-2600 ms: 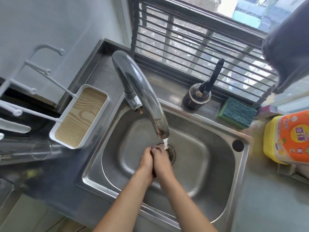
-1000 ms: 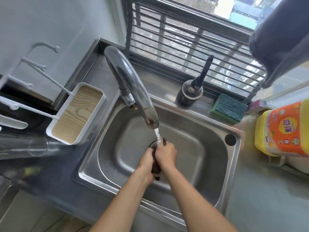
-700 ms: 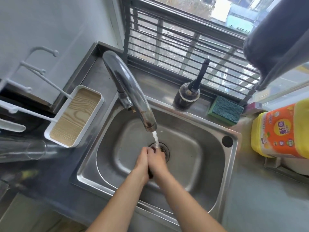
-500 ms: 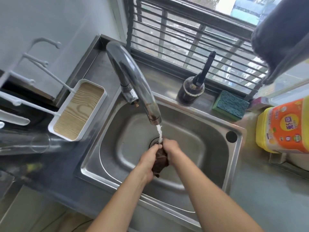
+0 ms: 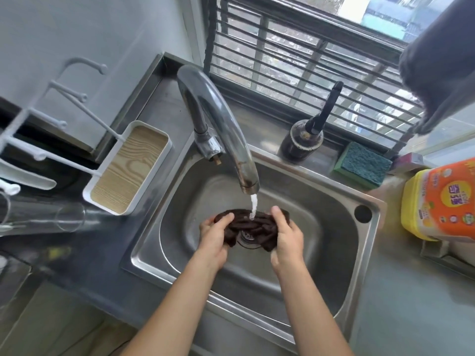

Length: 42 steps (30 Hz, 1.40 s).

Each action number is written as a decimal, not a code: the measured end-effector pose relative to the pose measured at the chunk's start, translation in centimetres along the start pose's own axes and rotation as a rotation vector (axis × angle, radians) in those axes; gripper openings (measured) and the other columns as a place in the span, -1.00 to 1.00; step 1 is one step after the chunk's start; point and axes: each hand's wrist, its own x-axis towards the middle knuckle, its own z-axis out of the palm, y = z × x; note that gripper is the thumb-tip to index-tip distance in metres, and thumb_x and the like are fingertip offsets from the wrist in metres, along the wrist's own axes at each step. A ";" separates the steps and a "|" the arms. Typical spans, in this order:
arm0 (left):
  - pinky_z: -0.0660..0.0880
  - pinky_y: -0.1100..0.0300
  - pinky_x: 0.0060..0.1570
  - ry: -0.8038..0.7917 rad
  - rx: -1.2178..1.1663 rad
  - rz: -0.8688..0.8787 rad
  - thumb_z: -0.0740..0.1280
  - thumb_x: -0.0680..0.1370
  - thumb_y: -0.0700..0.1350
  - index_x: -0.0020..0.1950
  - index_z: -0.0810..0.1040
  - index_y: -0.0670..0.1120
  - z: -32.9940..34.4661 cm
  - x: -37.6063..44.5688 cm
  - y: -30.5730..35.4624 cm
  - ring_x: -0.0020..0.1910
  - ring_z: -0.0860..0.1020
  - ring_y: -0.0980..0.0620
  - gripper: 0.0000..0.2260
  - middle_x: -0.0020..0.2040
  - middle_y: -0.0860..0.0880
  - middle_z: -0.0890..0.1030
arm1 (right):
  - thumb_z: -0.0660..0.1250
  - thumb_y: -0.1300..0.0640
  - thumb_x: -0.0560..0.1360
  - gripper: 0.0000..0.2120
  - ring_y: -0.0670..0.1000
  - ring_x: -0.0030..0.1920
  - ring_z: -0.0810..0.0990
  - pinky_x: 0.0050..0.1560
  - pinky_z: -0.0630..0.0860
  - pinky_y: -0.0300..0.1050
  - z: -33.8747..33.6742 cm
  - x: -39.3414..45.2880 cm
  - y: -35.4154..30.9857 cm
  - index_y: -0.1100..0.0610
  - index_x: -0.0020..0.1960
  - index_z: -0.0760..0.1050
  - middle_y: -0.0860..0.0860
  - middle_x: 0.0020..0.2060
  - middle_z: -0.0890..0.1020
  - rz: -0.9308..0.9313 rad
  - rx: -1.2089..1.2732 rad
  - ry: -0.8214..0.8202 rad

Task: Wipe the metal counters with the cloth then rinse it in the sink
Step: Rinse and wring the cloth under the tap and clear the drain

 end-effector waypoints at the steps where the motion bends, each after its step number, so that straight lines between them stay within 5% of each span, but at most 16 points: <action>1: 0.55 0.22 -0.39 -0.083 -0.010 0.031 0.40 0.52 -0.29 0.24 0.52 -0.19 0.3 -0.3 -0.1 -0.29 0.64 -0.01 -0.70 -0.01 -0.22 0.64 | 0.45 0.07 0.54 -0.74 0.15 -0.09 0.69 0.03 0.65 0.06 0.2 0.1 0.3 0.25 0.12 0.62 0.18 -0.07 0.73 0.046 0.061 0.062; 4: 0.54 0.21 -0.24 -0.269 0.149 0.082 0.42 0.43 -0.28 -0.04 0.65 -0.04 1.6 -2.1 -0.9 -0.19 0.63 -0.03 -0.81 -0.12 -0.11 0.68 | 0.27 -0.28 0.55 -0.48 0.19 0.06 0.68 0.22 0.57 0.16 1.6 -0.5 1.2 0.14 0.20 0.62 0.18 0.07 0.72 0.210 0.110 -0.025; 6: 0.52 0.21 -0.22 -0.262 0.267 0.119 0.40 0.37 -0.17 -0.16 0.66 0.00 2.1 -2.6 -1.4 -0.18 0.60 -0.03 -0.89 -0.18 -0.06 0.68 | 0.25 -0.24 0.58 -0.54 0.14 -0.03 0.68 0.08 0.59 0.05 1.9 -0.9 1.4 0.12 0.12 0.64 0.15 -0.03 0.72 0.260 0.072 -0.067; 9: 0.59 0.08 -0.10 -0.123 0.219 0.098 0.33 0.51 -0.05 -0.06 0.68 -0.06 1.7 -2.1 -1.0 -0.12 0.65 -0.07 -0.85 -0.10 -0.11 0.71 | 0.34 0.09 0.50 -0.84 0.10 -0.03 0.69 0.07 0.65 0.06 1.1 -0.5 0.9 -0.01 0.05 0.63 0.03 -0.07 0.72 -0.008 -0.284 0.112; 11: 0.61 0.13 -0.17 -0.046 0.089 0.056 0.29 0.54 -0.05 0.00 0.66 -0.14 1.4 -1.4 -0.6 -0.18 0.68 -0.06 -0.78 -0.10 -0.14 0.72 | 0.28 0.07 0.36 -0.66 0.05 0.03 0.68 0.24 0.59 0.16 0.4 -0.4 0.6 -0.11 0.12 0.55 -0.07 -0.06 0.72 -0.164 -0.393 0.163; 14: 0.46 0.24 -0.38 -0.052 0.214 -0.048 0.24 0.55 -0.09 -0.20 0.63 -0.10 1.4 -1.3 -0.9 -0.40 0.61 0.06 -0.78 -0.30 -0.05 0.65 | 0.21 0.06 0.35 -0.50 0.00 0.21 0.62 0.37 0.49 0.11 2.0 -1.6 2.0 -0.06 0.28 0.55 -0.07 0.14 0.68 -0.190 -0.515 -0.086; 17: 0.45 0.17 -0.05 -0.181 0.112 -0.137 0.21 0.56 -0.04 -0.06 0.56 -0.11 1.9 -2.7 -1.7 -0.08 0.57 0.02 -0.81 -0.13 -0.13 0.56 | 0.22 -0.04 0.57 -0.67 0.09 0.23 0.52 0.31 0.39 -0.03 3.3 -2.2 4.1 0.09 0.22 0.56 0.04 0.13 0.59 -0.369 -0.848 -0.139; 18: 0.45 0.17 0.01 -0.172 0.228 -0.013 0.14 0.64 0.01 0.00 0.54 -0.12 2.1 -3.0 -1.8 -0.03 0.56 -0.01 -0.73 -0.10 -0.14 0.58 | 0.18 -0.03 0.64 -0.71 0.16 0.17 0.52 0.21 0.37 0.01 3.3 -2.0 4.5 0.14 0.12 0.56 0.09 0.04 0.59 -0.434 -0.908 -0.083; 19: 0.47 0.18 0.01 -0.121 0.463 0.090 0.07 0.69 0.04 0.01 0.57 -0.13 2.4 -2.7 -2.3 -0.03 0.57 -0.03 -0.65 -0.09 -0.14 0.61 | 0.15 -0.01 0.67 -0.71 0.22 0.13 0.53 0.14 0.36 0.03 3.5 -1.9 4.2 0.17 0.01 0.53 0.12 -0.03 0.60 -0.419 -0.883 -0.039; 21: 0.51 0.17 -0.08 -0.083 0.159 -0.007 0.08 0.70 0.06 -0.04 0.62 -0.13 2.6 -1.7 -2.5 -0.08 0.60 -0.04 -0.59 -0.09 -0.12 0.66 | 0.11 0.00 0.70 -0.63 0.25 0.11 0.56 0.07 0.37 0.03 3.5 -0.9 2.9 0.21 -0.05 0.55 0.19 -0.03 0.66 -0.320 -0.822 0.018; 25: 0.37 0.32 -0.55 -0.091 0.467 0.069 0.15 0.67 0.10 -0.12 0.62 -0.08 2.7 -2.1 -2.1 -0.44 0.56 0.00 -0.62 -0.31 -0.05 0.62 | 0.16 0.02 0.63 -0.58 0.30 0.16 0.61 0.15 0.50 0.04 4.1 2.1 0.9 0.31 0.08 0.66 0.32 0.12 0.67 0.066 -0.753 0.112; 28: 0.30 0.35 -0.56 -0.053 0.443 0.113 0.14 0.67 0.07 -0.08 0.58 -0.06 2.2 -1.4 -1.5 -0.42 0.52 -0.01 -0.68 -0.27 -0.07 0.61 | 0.25 0.07 0.54 -0.74 0.18 -0.23 0.66 -0.23 0.61 -0.01 2.7 3.9 0.1 0.18 -0.02 0.67 0.20 0.00 0.71 0.347 -0.400 0.089; 32: 0.32 0.31 -0.53 0.040 0.271 0.022 0.13 0.65 -0.06 -0.04 0.49 -0.13 2.2 -1.0 -1.0 -0.37 0.45 -0.02 -0.78 -0.25 -0.10 0.52 | 0.13 0.01 0.60 -0.69 0.14 -0.23 0.62 -0.28 0.53 -0.17 3.2 1.3 1.5 0.11 -0.07 0.60 0.15 -0.13 0.66 0.265 -0.402 -0.008; 36: 0.51 0.29 -0.29 -0.057 0.242 -0.074 0.10 0.69 0.06 -0.17 0.59 -0.12 4.0 -2.8 -2.0 -0.22 0.59 -0.04 -0.58 -0.20 -0.13 0.64 | 0.07 -0.08 0.67 -0.58 0.25 0.20 0.56 0.17 0.42 -0.04 2.9 -0.5 4.4 0.15 0.14 0.60 0.20 0.14 0.64 -0.104 -0.818 0.007; 40: 0.30 0.35 -0.54 -0.073 0.404 -0.080 0.30 0.60 0.11 -0.18 0.59 -0.10 3.1 -3.4 -2.5 -0.47 0.53 0.00 -0.68 -0.35 -0.06 0.60 | 0.24 -0.15 0.51 -0.54 0.25 0.05 0.67 0.06 0.58 -0.01 2.6 3.0 1.9 0.23 -0.03 0.67 0.23 -0.02 0.72 0.149 -0.814 0.081; 42: 0.22 0.37 -0.58 -0.094 0.426 -0.104 0.31 0.58 0.06 -0.18 0.60 -0.09 2.6 -3.0 -1.9 -0.50 0.52 0.01 -0.74 -0.35 -0.06 0.61 | 0.28 0.00 0.53 -0.70 0.16 -0.21 0.66 -0.23 0.61 -0.07 2.4 3.8 0.8 0.19 -0.21 0.60 0.13 -0.27 0.70 0.316 -0.656 0.011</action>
